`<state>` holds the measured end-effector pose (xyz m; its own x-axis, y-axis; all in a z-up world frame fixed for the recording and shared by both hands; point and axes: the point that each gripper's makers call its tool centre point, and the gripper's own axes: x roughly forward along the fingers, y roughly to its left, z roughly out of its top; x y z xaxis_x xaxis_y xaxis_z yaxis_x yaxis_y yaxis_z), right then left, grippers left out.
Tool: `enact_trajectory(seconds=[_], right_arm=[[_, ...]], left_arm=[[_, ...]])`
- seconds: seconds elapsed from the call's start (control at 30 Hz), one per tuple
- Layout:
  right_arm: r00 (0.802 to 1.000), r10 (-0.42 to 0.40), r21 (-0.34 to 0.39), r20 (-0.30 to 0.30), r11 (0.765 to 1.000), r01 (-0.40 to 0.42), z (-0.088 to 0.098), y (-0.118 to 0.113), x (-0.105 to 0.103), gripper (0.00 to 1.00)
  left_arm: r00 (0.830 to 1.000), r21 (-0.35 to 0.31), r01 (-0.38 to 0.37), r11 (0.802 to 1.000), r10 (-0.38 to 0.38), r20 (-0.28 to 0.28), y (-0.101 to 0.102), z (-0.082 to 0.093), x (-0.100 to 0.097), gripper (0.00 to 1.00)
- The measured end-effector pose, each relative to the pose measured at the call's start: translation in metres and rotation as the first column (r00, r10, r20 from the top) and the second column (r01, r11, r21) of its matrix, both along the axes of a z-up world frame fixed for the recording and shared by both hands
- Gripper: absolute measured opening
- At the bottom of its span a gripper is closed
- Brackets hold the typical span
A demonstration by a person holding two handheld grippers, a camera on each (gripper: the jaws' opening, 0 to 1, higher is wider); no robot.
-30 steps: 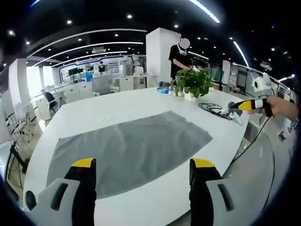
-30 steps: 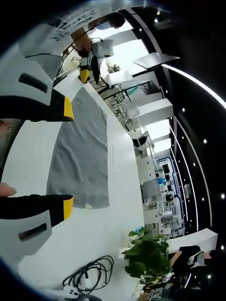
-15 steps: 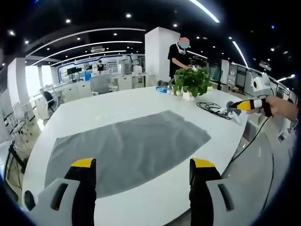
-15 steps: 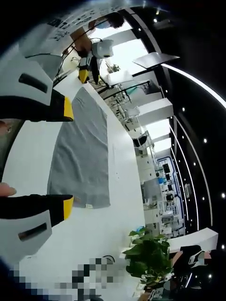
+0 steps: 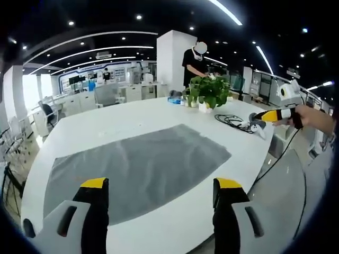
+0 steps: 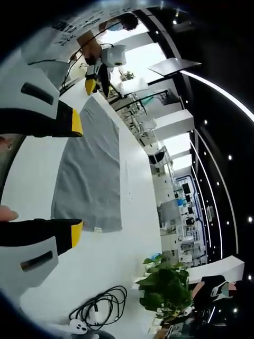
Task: Fold the towel on the table until its edges align and the towel forms a compact rectangular stack.
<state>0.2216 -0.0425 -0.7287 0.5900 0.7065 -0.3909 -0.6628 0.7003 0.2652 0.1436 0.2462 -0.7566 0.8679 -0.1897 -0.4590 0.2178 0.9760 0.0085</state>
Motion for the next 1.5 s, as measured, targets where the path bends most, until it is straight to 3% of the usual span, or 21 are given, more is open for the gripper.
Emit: enact_trajectory(seconds=[0.27,0.53,0.9,1.23,1.5], right_arm=[[1.000,-0.003,0.001,0.020,1.000,0.003,0.010,0.004,0.011,0.60],[1.000,0.016,-0.011,0.019,1.000,-0.016,0.009,0.012,0.019,0.59],[0.998,0.021,-0.008,0.057,1.000,-0.020,0.017,0.014,0.045,0.58],[0.994,0.036,-0.022,0.101,0.999,-0.034,0.027,0.014,0.072,0.54],[0.990,0.074,-0.060,0.124,0.996,-0.067,0.035,0.016,0.094,0.55]], left_arm=[[0.997,-0.018,0.074,0.997,-0.074,-0.002,-0.024,-0.001,0.006,0.83],[0.992,-0.024,0.122,0.992,-0.122,-0.017,-0.035,-0.005,0.009,0.83],[0.974,0.003,0.225,0.974,-0.224,-0.042,-0.061,-0.016,0.034,0.83],[0.932,0.037,0.360,0.932,-0.359,-0.040,-0.106,-0.016,0.059,0.82],[0.900,0.092,0.435,0.896,-0.431,-0.063,-0.126,-0.020,0.067,0.81]])
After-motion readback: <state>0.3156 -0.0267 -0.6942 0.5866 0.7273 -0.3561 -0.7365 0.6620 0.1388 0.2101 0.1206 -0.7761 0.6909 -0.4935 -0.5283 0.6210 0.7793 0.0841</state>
